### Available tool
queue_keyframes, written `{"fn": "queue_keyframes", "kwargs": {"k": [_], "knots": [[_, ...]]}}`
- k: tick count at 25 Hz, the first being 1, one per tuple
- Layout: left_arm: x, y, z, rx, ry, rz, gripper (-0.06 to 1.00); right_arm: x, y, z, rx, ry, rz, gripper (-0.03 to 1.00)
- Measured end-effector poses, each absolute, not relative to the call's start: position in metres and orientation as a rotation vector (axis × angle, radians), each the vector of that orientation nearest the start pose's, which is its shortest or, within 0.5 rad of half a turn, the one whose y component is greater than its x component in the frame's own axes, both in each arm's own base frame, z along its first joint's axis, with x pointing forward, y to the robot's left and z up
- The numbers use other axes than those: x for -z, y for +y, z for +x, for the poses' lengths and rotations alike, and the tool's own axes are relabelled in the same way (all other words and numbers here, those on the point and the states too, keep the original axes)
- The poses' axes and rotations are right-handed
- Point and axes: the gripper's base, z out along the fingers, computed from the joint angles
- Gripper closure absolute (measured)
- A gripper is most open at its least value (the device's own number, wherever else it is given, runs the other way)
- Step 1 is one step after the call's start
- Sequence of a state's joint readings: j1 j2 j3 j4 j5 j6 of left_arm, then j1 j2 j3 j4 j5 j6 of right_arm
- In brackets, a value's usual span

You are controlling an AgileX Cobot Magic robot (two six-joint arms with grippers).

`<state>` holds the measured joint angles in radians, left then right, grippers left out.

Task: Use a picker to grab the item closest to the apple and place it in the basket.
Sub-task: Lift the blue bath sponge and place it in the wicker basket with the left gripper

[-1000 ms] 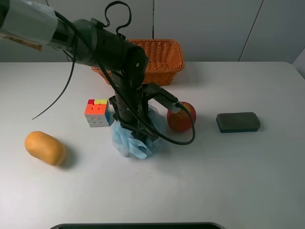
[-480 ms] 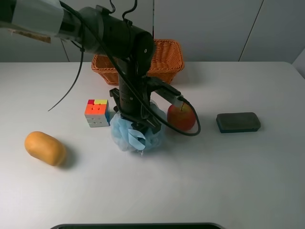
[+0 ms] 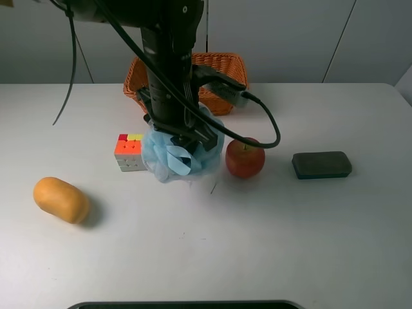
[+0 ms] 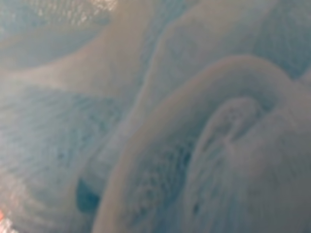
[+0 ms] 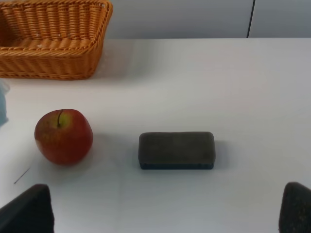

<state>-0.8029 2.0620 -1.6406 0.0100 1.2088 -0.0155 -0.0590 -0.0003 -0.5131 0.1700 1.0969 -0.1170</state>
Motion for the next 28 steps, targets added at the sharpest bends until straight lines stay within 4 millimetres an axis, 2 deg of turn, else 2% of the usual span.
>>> {"fn": "queue_keyframes", "kwargs": {"k": [8,12,18,22,28], "knots": [[-0.266,-0.306,0.298,0.105,2.705,1.092,0.50,-0.279,0.014,-0.008,-0.095,2.055,-0.073,0.27],[-0.293,-0.305,0.311,0.142,2.628,1.026,0.50,-0.279,0.014,-0.008,-0.095,2.055,-0.073,0.27],[-0.323,-0.277,0.345,0.080,2.547,0.880,0.51,-0.279,0.014,-0.008,-0.095,2.055,-0.073,0.27],[-0.317,-0.255,0.377,0.059,2.544,0.772,0.51,-0.279,0.014,-0.008,-0.095,2.055,-0.073,0.27],[-0.281,-0.240,0.425,0.059,2.470,0.684,0.52,-0.279,0.014,-0.008,-0.095,2.055,-0.073,0.27]]}}
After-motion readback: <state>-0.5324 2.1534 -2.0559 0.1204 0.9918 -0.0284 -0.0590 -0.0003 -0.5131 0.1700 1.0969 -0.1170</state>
